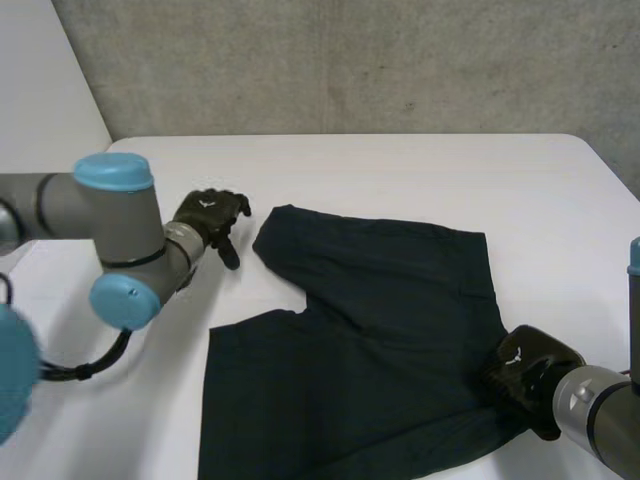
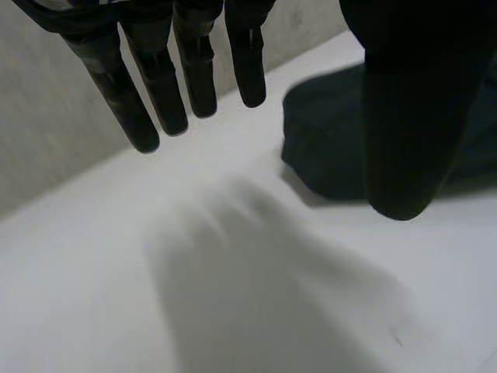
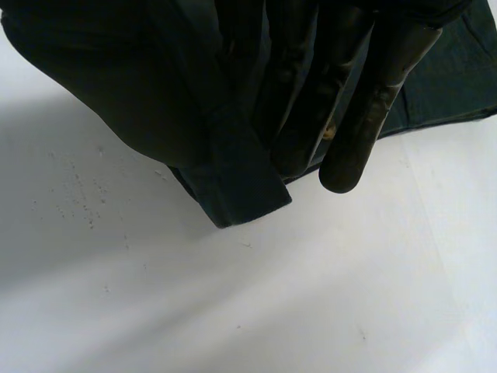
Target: Fold the shorts.
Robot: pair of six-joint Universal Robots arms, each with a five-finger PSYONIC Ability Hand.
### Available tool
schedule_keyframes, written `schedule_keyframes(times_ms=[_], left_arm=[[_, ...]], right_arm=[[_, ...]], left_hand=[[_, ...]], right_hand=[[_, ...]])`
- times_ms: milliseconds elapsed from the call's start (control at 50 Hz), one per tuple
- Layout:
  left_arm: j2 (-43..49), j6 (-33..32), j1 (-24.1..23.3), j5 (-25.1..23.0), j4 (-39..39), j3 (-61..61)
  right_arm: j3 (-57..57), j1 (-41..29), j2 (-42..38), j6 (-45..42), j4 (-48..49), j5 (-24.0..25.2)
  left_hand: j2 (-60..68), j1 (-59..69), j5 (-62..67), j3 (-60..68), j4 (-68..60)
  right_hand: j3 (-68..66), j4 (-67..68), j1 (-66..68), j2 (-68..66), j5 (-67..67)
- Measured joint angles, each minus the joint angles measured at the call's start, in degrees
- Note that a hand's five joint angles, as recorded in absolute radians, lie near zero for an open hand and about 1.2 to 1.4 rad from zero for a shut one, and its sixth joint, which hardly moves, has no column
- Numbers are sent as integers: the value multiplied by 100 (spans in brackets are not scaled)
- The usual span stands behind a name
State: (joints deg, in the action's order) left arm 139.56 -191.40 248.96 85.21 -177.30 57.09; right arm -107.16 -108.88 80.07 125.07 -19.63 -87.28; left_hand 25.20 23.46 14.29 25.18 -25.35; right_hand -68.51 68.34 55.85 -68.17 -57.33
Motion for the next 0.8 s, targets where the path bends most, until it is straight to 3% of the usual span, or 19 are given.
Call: schedule_keyframes(times_ms=[120, 300, 360, 380, 400, 460, 560, 660, 800], left_arm=[[816, 477, 15, -386, 776, -1180], [1119, 829, -47, -694, 926, -1792], [1244, 858, -91, -677, 918, -1973], [1290, 859, -108, -665, 920, -2042], [1330, 858, -121, -654, 922, -2096], [1355, 849, -168, -536, 922, -2216], [1187, 837, -231, -210, 915, -2291], [311, 843, -291, 222, 887, -2047], [-688, 830, -448, 150, 600, -1410]], right_arm=[[-71, 7, -10, -1, 123, 0], [-110, 15, -53, -1, 258, 0], [-130, 14, -74, 0, 285, 0], [-137, 14, -79, 0, 289, 0], [-145, 12, -83, 2, 293, 0], [-163, 12, -89, 5, 301, 0], [-179, 13, -90, 4, 302, 0], [-184, 13, -112, 2, 319, 1], [-190, 6, -190, 1, 359, 0]], left_hand=[[46, 219, 154, 45, -59], [733, 897, 800, 731, -706], [2244, 2510, 2190, 2235, -2136], [2244, 2510, 2190, 2235, -2136], [3493, 3772, 3471, 3417, -3426], [4174, 4101, 4081, 4112, -4149], [4308, 4101, 4093, 4261, -4292], [4320, 4101, 4093, 4279, -4292], [4320, 4101, 4093, 4279, -4292]], right_hand=[[0, 0, 0, 0, 0], [0, 0, 0, 0, 0], [0, 0, 0, 0, 0], [0, 0, 0, 0, 0], [0, 0, 0, 0, 0], [0, 0, 0, 0, 0], [0, 0, 0, 0, 0], [-1, 0, 0, 0, 0], [-1, 0, 0, 0, 0]])
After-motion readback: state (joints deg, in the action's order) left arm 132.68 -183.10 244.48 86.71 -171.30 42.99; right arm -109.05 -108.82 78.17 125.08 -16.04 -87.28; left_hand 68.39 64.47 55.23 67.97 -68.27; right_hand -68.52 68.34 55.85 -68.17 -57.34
